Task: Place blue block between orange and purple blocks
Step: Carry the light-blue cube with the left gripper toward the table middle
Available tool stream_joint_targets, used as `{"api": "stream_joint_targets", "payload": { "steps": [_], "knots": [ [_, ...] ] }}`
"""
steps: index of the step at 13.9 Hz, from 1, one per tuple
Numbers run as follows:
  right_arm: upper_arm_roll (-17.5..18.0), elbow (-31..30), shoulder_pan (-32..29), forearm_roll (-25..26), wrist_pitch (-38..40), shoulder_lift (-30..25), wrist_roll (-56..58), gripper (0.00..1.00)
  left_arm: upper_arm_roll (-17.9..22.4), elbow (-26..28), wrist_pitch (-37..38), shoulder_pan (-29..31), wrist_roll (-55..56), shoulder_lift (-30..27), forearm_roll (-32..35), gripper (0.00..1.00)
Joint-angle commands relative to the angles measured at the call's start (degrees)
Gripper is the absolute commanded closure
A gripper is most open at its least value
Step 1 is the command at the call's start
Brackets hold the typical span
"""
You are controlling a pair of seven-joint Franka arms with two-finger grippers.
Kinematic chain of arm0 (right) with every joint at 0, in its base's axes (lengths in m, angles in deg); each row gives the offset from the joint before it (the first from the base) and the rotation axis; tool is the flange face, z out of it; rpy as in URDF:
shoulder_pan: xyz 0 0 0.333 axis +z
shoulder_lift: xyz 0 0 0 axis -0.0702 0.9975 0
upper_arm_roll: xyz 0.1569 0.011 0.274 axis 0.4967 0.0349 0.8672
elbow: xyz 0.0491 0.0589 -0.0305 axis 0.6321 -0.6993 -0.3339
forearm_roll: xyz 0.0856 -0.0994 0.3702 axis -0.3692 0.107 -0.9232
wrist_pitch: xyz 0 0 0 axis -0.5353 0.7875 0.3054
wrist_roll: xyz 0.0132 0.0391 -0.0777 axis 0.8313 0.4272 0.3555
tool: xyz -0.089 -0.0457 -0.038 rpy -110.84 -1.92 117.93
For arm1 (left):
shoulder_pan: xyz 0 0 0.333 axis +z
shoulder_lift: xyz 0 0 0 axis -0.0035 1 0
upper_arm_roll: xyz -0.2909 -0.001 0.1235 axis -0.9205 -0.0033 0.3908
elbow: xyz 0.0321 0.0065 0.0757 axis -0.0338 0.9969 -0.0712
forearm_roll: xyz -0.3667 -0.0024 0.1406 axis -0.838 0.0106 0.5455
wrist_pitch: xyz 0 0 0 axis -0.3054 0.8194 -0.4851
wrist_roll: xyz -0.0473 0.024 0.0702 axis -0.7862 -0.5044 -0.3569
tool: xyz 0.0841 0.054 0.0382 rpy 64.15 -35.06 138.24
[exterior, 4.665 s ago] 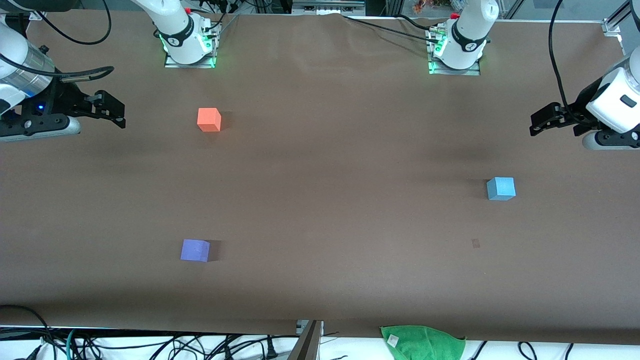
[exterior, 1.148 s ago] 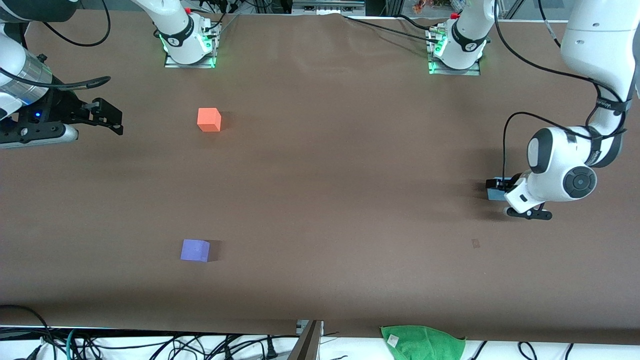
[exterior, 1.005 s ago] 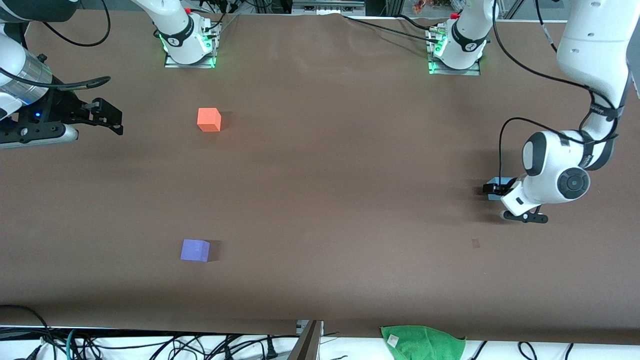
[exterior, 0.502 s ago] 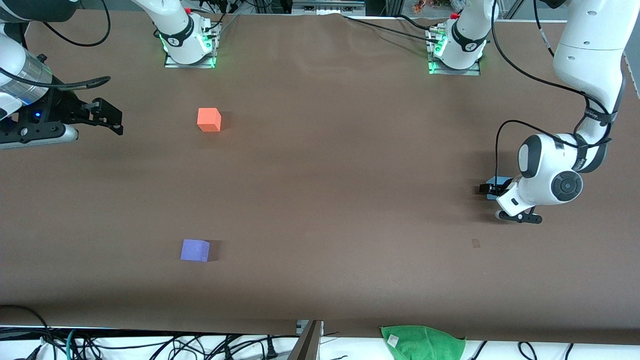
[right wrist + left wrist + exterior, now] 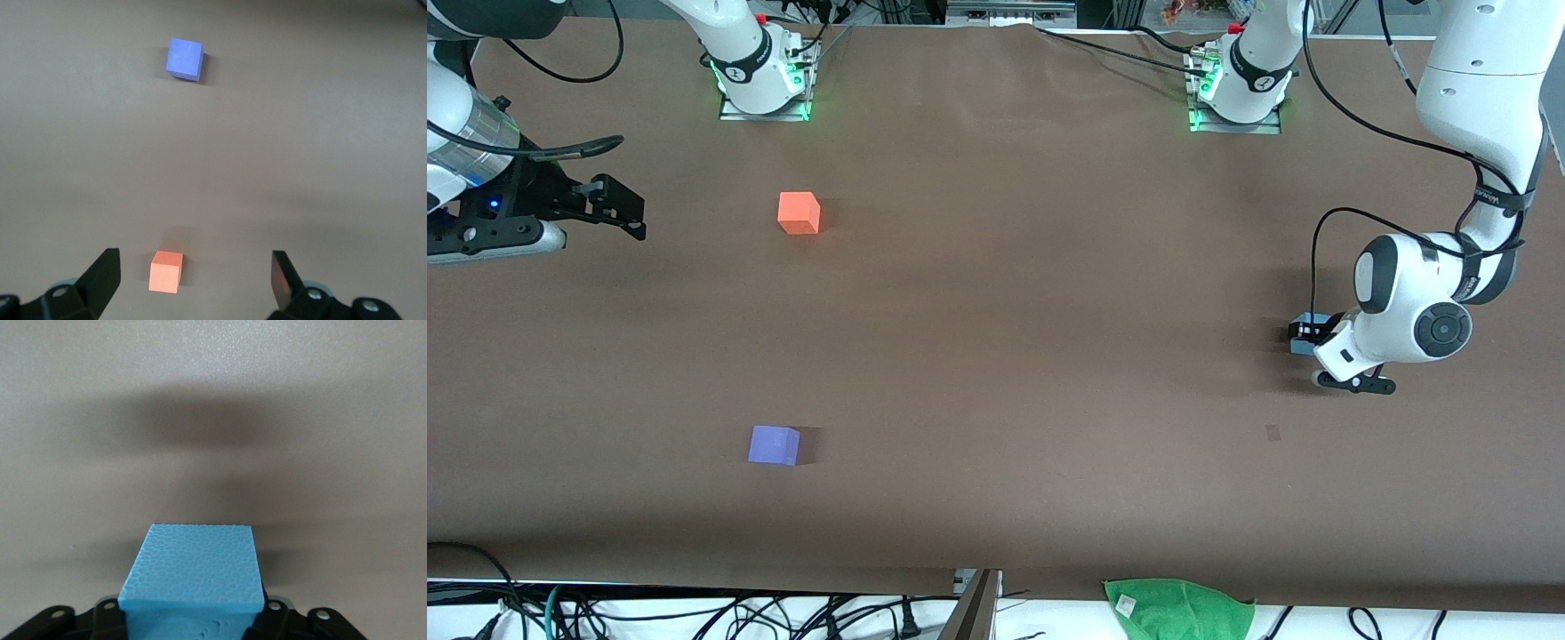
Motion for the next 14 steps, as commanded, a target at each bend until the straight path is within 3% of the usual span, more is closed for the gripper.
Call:
{"api": "stream_joint_targets", "payload": {
  "steps": [1,4,8,10,14],
  "knots": [
    [0.1,1.2,-0.2,-0.2,0.4,0.3,0.6,0.0,-0.5,0.1,0.8,0.6,-1.1,-0.7,0.5,0.91],
    [0.1,1.1,-0.3,-0.2,0.7,0.3,0.9,0.0,-1.2,-1.1,3.5,-1.1,-0.1,-3.4,-0.2,0.93],
    [0.1,1.2,-0.5,0.0,0.3,0.3,0.9,0.0,-12.3,-12.6,23.3,-2.5,1.6,-4.1,-0.7,0.96],
    [0.1,1.2,-0.5,-0.1,0.3,0.3,0.9,0.0,-16.5,-16.0,24.6,-5.6,5.3,-3.0,-0.7,0.96],
    [0.1,1.1,-0.5,-0.1,0.3,0.3,0.9,0.0,-16.6,-23.2,24.4,-17.2,19.0,1.9,-7.0,0.96]
  ]
}}
